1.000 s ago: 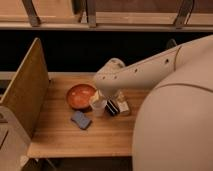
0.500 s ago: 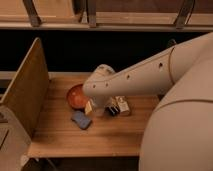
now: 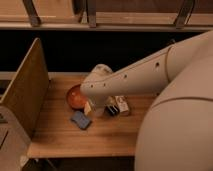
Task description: Place the white sponge in the ceramic bowl
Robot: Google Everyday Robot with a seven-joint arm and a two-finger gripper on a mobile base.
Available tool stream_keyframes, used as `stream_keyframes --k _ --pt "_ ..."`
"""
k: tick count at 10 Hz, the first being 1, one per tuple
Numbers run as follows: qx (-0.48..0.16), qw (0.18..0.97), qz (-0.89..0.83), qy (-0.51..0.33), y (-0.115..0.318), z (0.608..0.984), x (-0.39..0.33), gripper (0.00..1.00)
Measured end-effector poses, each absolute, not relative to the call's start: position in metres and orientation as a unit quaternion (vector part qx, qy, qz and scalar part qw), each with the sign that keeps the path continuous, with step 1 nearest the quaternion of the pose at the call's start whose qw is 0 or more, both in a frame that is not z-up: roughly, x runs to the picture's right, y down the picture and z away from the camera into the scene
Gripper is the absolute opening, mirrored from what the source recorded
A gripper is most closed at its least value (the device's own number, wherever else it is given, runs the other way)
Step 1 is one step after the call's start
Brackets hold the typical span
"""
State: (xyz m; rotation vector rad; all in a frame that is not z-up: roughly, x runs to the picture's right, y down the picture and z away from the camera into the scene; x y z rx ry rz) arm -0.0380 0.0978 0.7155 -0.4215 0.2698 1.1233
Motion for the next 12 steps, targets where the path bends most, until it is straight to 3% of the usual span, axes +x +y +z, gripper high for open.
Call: stream_keyframes --k 5,12 --pt "-0.244 0.896 0.359 0.096 0.118 0.710 -0.135 0.80" --pt "-0.271 0.898 0.336 0.083 0.133 0.727 -0.151 0.80"
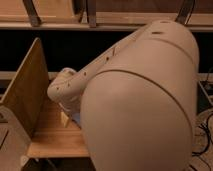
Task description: Place the white sponge in the ceramic bowl
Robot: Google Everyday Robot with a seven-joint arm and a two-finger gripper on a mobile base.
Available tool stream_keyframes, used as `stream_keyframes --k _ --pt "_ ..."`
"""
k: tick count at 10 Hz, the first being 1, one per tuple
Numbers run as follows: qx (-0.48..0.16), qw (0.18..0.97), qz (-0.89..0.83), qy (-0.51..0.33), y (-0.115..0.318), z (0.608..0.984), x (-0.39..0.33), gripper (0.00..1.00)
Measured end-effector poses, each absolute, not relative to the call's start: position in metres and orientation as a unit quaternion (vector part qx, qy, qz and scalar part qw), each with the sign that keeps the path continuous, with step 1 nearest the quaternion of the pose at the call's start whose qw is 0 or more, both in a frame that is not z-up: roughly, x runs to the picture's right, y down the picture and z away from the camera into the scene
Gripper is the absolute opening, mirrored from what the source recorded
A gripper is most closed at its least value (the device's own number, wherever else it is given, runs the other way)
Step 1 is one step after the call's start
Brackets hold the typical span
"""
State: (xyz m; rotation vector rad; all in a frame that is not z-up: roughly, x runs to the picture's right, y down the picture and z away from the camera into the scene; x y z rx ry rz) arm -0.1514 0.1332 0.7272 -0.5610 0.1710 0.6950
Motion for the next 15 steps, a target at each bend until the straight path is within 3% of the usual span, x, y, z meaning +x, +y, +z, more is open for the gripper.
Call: stream_keyframes --k 5,13,15 --pt "-0.327 0.881 0.330 0.089 0.182 0.780 -0.172 0.80" --pt "-0.364 0.852 0.332 0.178 0.198 0.845 -0.151 0.80" --pt "-0.369 0.846 0.340 0.182 0.197 0.854 -0.150 0.69"
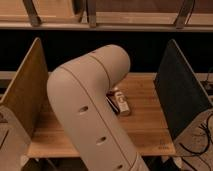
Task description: Place the white sponge in the ceramic bowl
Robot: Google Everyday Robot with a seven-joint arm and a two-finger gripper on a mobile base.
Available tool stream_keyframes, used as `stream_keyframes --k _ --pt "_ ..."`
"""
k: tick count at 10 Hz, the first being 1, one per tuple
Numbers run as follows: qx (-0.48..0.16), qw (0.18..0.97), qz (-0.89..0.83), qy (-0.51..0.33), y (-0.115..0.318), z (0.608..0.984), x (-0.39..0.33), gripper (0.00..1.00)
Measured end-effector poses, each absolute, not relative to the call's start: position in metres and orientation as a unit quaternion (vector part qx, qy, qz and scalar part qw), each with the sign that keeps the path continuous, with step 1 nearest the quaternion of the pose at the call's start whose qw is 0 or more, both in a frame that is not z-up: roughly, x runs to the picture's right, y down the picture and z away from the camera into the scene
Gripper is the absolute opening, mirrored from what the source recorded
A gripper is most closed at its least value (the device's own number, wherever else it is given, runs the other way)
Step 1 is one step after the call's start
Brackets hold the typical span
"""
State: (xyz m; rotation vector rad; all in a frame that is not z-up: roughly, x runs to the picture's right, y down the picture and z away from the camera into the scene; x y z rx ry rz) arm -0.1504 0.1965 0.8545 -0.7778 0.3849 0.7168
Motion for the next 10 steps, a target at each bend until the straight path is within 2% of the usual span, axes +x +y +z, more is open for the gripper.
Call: stream_keyframes --k 3,4,6,7,10 --pt "-0.369 0.846 0.346 0.169 0.191 0.860 -0.156 0.35" --pt "-0.371 0.846 0.345 0.167 0.192 0.860 -0.156 0.28" --pt "-0.371 0.848 0.344 0.159 0.192 0.859 -0.157 0.06" --pt "-0.367 0.852 0.342 0.152 0.187 0.856 -0.159 0.01" --pt "-0.327 0.875 0.335 0.125 0.150 0.834 -0.171 0.00"
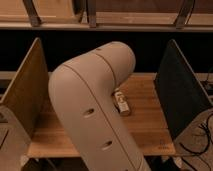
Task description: Place the white sponge in the ceramic bowl
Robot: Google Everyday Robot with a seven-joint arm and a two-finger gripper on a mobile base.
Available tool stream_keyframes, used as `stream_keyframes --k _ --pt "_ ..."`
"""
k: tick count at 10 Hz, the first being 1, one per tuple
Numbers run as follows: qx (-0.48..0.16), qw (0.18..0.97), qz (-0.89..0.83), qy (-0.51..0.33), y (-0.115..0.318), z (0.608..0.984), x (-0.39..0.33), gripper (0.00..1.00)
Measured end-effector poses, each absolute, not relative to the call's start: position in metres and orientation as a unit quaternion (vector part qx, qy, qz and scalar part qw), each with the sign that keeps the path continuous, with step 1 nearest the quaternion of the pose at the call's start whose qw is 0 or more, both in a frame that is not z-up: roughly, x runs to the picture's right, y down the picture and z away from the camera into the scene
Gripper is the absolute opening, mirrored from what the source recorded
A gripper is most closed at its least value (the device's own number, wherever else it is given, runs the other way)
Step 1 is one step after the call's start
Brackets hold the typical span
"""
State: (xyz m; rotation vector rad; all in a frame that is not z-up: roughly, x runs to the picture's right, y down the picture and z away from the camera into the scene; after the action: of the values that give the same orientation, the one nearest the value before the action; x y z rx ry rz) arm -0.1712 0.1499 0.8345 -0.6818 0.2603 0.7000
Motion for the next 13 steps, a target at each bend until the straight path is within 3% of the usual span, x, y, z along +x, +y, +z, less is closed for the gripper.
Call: stream_keyframes --k 5,12,13 --pt "-0.203 0.912 0.338 0.112 0.048 0.783 -0.158 0.00" --pt "-0.172 0.930 0.311 0.090 0.007 0.815 -0.146 0.01" --pt "-0.172 0.930 0.311 0.089 0.008 0.815 -0.146 0.05"
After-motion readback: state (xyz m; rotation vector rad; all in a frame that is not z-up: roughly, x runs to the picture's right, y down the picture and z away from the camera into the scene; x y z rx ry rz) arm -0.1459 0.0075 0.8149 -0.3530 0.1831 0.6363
